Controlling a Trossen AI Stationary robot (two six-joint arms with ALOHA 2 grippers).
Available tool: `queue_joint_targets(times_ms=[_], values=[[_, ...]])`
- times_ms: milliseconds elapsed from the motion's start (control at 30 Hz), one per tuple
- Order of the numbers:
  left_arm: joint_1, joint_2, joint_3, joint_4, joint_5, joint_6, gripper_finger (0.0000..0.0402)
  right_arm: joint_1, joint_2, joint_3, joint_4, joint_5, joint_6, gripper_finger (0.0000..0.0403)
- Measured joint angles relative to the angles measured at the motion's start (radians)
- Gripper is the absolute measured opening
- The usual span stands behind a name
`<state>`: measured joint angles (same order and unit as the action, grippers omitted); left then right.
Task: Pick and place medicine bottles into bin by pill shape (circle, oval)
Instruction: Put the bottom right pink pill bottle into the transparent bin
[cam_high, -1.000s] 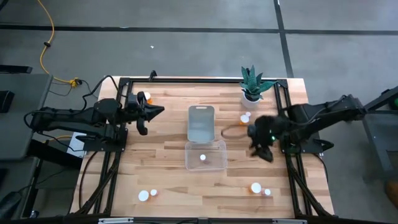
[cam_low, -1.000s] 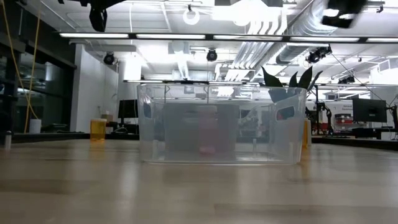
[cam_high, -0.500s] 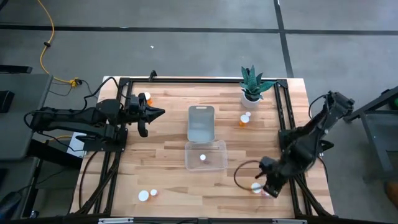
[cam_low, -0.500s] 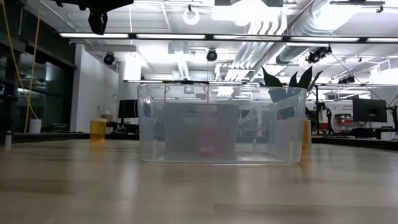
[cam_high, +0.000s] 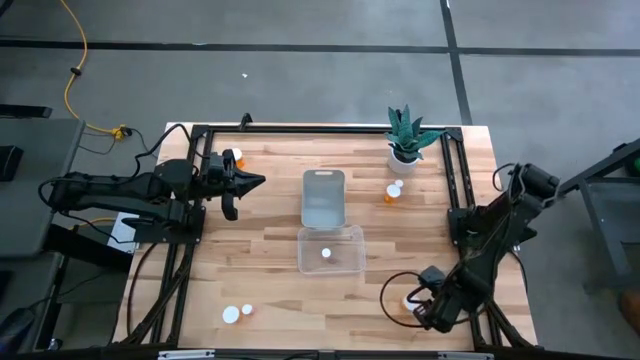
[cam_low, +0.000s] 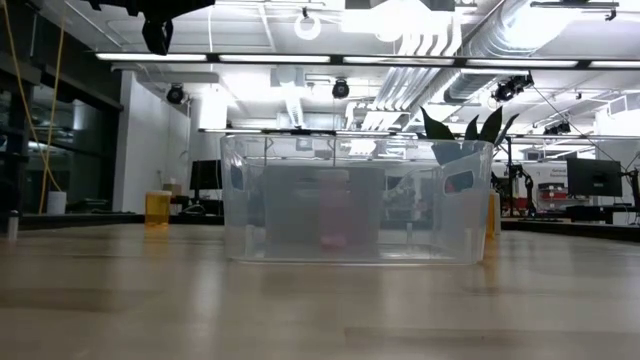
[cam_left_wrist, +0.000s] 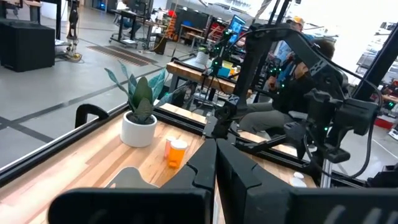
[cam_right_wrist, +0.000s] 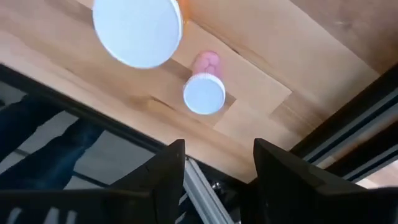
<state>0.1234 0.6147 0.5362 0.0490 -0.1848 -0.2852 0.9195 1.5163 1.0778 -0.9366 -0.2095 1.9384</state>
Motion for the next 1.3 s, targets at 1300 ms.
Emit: queue_joint_targets(times_ms=[1300], values=[[0.001,0.000,0.000,0.000,-0.009,-0.019,0.0000,-0.006,0.147,0.000,0.027,0.051,-0.078,0.0183]])
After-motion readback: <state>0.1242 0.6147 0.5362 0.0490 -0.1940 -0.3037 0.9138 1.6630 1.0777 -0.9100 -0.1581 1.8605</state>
